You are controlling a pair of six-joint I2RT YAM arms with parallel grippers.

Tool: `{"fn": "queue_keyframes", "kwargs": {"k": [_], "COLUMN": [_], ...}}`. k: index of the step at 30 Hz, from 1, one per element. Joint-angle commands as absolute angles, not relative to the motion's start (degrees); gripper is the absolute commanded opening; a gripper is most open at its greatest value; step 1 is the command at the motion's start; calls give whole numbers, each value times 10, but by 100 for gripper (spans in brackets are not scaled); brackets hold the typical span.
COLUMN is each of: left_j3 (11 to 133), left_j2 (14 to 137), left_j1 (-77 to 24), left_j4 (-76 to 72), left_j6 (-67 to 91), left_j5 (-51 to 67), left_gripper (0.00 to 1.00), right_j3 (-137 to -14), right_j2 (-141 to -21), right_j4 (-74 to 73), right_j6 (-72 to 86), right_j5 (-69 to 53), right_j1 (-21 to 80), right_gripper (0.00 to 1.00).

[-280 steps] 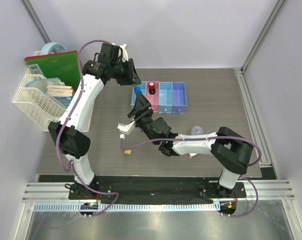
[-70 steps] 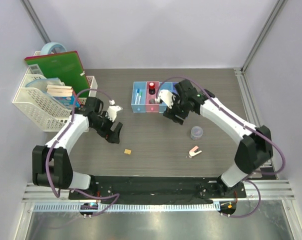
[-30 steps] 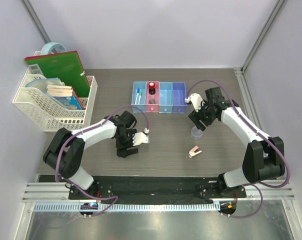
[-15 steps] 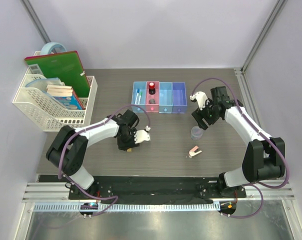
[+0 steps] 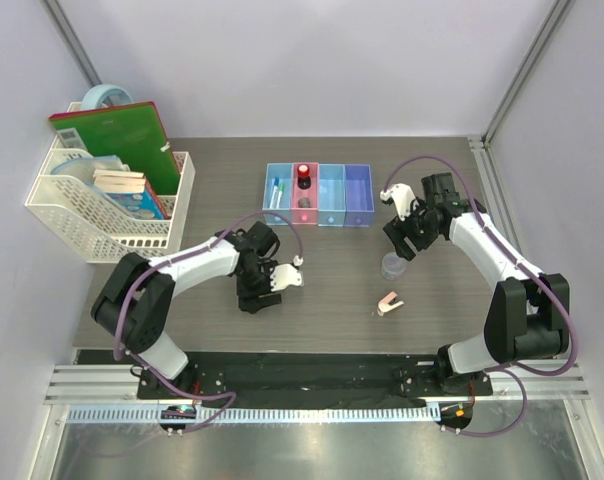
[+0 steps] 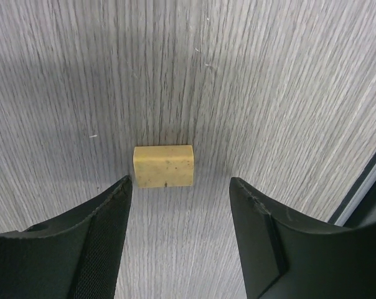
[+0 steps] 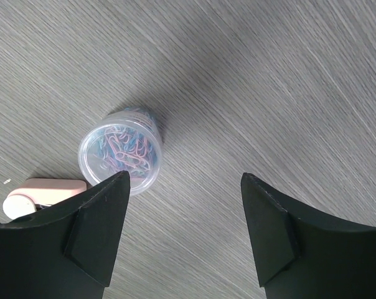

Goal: Sort the stationery into containers
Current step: Pick up the stationery from the center of the board.

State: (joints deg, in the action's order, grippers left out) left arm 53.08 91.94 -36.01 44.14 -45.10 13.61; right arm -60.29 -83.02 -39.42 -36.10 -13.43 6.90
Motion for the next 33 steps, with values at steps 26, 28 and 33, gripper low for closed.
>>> {"fn": "queue_keyframes", "kwargs": {"k": [26, 28, 33], "left_j3": [608, 630, 744], "left_j2": [948, 931, 931], "left_j1": [-373, -373, -373], "left_j4": [464, 475, 486], "left_j6": [-401, -389, -352], "left_j5": [138, 140, 117], "left_gripper": [0, 0, 0], "right_j3": [-606, -606, -605], "right_j2": [-857, -857, -858], "right_j4": [-432, -438, -440], "right_j6": [-366, -365, -349], "right_j5": [-242, -262, -283], "right_j1": [39, 39, 40], "right_gripper": [79, 80, 83]}}
